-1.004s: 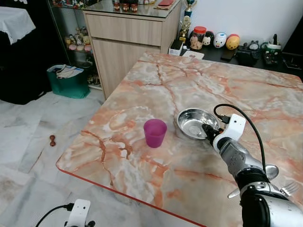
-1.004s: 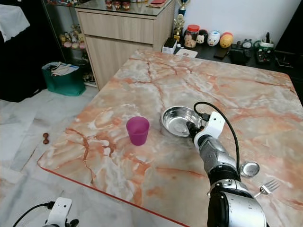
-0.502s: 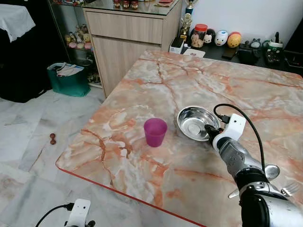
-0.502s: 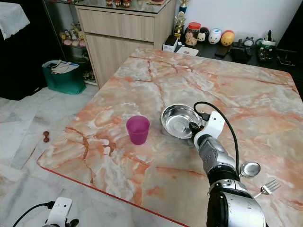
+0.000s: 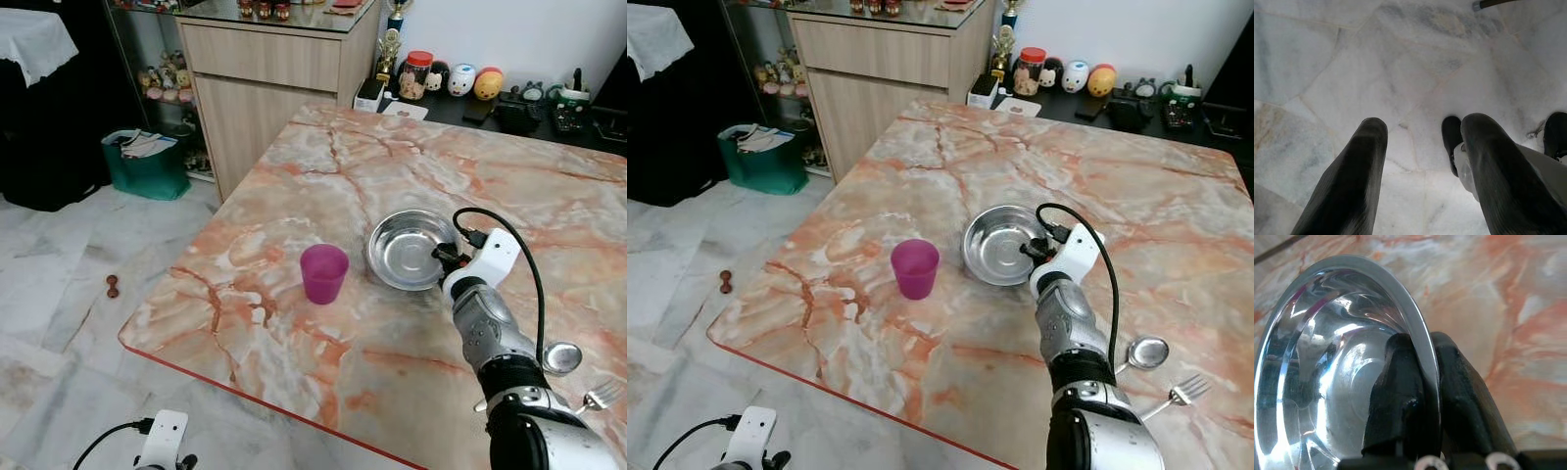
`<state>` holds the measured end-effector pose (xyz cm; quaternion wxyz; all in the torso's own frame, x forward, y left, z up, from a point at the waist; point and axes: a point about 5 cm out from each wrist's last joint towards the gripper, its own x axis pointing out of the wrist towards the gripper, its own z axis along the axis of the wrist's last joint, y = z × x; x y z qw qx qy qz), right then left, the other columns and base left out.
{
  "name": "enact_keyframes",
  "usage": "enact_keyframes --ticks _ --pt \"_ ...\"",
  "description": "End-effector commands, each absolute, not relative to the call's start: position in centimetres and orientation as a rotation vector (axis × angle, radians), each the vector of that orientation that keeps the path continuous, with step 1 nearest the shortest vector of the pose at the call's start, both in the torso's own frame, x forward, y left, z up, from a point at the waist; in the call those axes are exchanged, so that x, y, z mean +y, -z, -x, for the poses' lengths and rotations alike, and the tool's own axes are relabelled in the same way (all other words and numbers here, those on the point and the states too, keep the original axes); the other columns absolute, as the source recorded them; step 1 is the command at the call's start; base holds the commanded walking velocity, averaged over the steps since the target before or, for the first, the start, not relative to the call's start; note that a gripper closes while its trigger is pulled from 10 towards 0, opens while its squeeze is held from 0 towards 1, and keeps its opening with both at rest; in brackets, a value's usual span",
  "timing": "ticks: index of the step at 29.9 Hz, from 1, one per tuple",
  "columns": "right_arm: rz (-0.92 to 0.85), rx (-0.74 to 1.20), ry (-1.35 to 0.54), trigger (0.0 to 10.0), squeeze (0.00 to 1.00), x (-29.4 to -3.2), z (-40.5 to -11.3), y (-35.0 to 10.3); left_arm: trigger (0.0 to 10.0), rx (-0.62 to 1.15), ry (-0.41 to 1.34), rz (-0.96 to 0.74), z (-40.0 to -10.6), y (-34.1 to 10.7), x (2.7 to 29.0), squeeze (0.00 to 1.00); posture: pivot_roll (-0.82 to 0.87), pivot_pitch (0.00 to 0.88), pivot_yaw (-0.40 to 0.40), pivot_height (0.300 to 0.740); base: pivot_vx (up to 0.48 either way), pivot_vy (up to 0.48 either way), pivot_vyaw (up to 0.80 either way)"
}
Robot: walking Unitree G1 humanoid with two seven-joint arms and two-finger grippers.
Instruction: Setting the table
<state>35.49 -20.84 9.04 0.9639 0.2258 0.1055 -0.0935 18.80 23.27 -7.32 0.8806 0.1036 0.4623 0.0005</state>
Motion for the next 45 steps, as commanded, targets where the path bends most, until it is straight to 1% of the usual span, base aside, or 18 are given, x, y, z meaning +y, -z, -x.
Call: enact_keyframes --ticks 1,5,6,7,8,15,16,20,26,35,38,43,45 --pt "-0.476 0.109 0.219 0.0 0.00 -21.4 -35.6 -10.5 10.0 0.979 0.003 -0.233 -18.6 7.4 23.6 0.00 0.05 0.000 -0.019 0.740 0.000 0.000 0.00" --pt "-0.493 0.027 0.249 0.0 0.00 -21.9 -35.4 -11.2 10.0 0.979 0.005 -0.237 -18.6 7.4 23.6 0.00 0.05 0.000 -0.016 0.740 0.000 0.000 0.00" --pt "-0.505 -0.038 0.246 7.0 0.00 -22.0 -35.3 -12.0 10.0 0.979 0.005 -0.237 -18.6 7.3 23.6 0.00 0.05 0.000 -0.015 0.740 0.000 0.000 0.00" --pt "-0.507 -0.060 0.242 7.0 0.00 -22.0 -35.2 -12.2 10.0 0.978 0.004 -0.237 -18.6 7.3 23.6 0.00 0.05 0.000 -0.015 0.740 0.000 0.000 0.00" --pt "-0.523 -0.104 0.236 10.0 0.00 -21.9 -35.1 -12.8 10.0 0.978 0.004 -0.236 -18.6 7.3 23.7 0.00 0.05 0.000 -0.013 0.740 0.000 0.000 0.00" --pt "-0.564 -0.236 0.200 10.0 0.00 -21.1 -34.4 -14.2 10.0 0.969 -0.004 -0.227 -18.6 7.3 23.7 0.00 0.05 0.000 -0.013 0.740 0.000 0.000 0.00" --pt "-0.555 -0.273 0.194 10.0 0.00 -20.9 -34.0 -14.5 10.0 0.968 -0.008 -0.222 -18.6 7.3 23.7 0.00 0.05 0.000 -0.013 0.740 0.000 0.000 0.00" --pt "-0.510 -0.310 0.205 10.0 0.00 -21.0 -33.1 -14.8 10.0 0.970 -0.014 -0.212 -18.6 7.3 23.8 0.00 0.05 0.000 -0.012 0.740 0.000 0.000 0.00" --pt "-0.482 -0.310 0.209 10.0 0.00 -21.3 -32.7 -14.7 10.0 0.976 -0.005 -0.214 -18.5 7.3 23.8 0.00 0.05 0.000 -0.013 0.740 0.000 0.000 0.00" --pt "-0.481 -0.367 0.187 10.0 0.00 -21.4 -33.4 -16.8 10.0 0.966 -0.006 -0.188 -18.5 7.4 23.6 0.00 0.03 0.000 -0.014 0.740 0.000 0.000 0.00" --pt "-0.482 -0.364 0.177 10.0 0.00 -21.1 -33.4 -16.8 10.0 0.967 -0.005 -0.190 -18.4 7.4 23.6 0.00 0.03 0.000 -0.016 0.740 0.000 0.000 0.00" --pt "-0.462 -0.344 0.140 10.0 0.00 -19.9 -33.4 -16.4 10.0 0.969 -0.008 -0.185 -18.2 7.5 23.5 0.00 0.04 0.000 -0.017 0.740 -0.256 0.000 0.00" --pt "-0.422 -0.330 0.134 10.0 0.00 -19.5 -33.4 -16.2 10.0 0.972 -0.005 -0.189 -18.2 7.6 23.5 0.00 0.04 0.000 -0.014 0.740 -0.272 0.000 0.00"
